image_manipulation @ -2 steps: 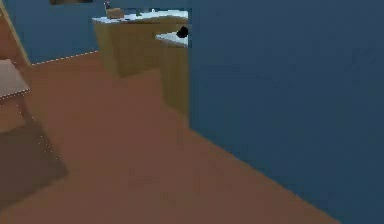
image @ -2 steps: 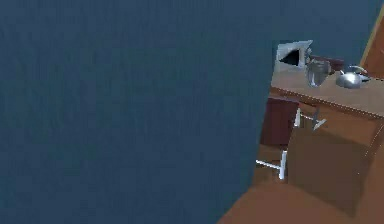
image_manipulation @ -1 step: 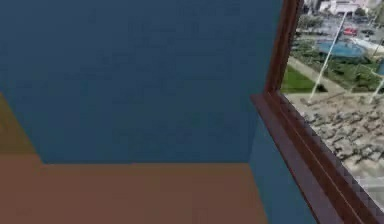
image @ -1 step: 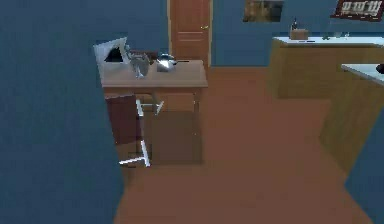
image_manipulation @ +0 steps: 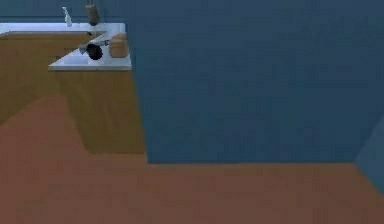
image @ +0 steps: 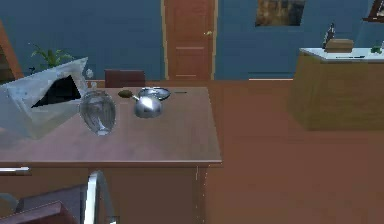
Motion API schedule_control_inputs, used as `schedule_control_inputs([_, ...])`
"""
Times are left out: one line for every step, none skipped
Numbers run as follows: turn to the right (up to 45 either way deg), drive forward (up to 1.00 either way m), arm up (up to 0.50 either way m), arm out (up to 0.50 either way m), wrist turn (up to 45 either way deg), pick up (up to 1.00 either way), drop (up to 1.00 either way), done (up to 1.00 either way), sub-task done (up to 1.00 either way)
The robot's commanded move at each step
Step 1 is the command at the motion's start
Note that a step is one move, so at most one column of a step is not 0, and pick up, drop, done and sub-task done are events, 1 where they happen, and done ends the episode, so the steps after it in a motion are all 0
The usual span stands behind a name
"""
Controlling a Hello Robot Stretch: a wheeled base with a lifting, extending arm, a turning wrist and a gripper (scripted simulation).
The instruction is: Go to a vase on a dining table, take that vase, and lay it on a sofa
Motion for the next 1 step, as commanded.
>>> schedule_control_inputs([-9.0, 0.00, 0.00, 0.00, 0.0, 0.00, 0.00, 0.00, 0.00])
